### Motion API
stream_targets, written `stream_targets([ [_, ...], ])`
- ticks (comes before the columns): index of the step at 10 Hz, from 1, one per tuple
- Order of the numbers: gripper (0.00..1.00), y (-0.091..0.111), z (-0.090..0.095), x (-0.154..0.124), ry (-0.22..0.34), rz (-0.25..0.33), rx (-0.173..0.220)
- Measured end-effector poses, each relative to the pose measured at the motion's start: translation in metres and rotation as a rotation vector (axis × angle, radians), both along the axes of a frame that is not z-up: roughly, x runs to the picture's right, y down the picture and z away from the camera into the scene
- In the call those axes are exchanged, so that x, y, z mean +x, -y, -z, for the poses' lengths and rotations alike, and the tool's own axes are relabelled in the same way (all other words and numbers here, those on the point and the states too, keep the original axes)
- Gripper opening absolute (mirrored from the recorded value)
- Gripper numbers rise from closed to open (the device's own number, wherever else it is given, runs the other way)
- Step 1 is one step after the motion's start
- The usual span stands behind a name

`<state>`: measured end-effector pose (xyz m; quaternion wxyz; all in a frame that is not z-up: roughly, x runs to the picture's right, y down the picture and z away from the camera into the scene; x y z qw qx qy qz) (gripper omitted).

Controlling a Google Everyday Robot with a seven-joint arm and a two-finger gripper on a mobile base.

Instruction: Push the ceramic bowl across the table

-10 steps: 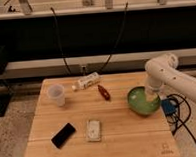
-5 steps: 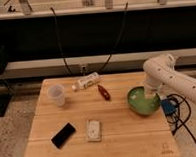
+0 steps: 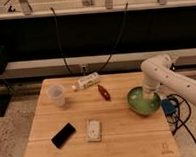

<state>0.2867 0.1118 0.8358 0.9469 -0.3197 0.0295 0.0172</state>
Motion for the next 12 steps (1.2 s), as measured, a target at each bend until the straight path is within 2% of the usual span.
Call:
stream_targets([
  [9,0.00,-0.018,-0.023,-0.023,0.039,0.106,-0.051],
  [12,0.00,-0.026,-0.022,-0.054,0.064,0.166,-0.075],
])
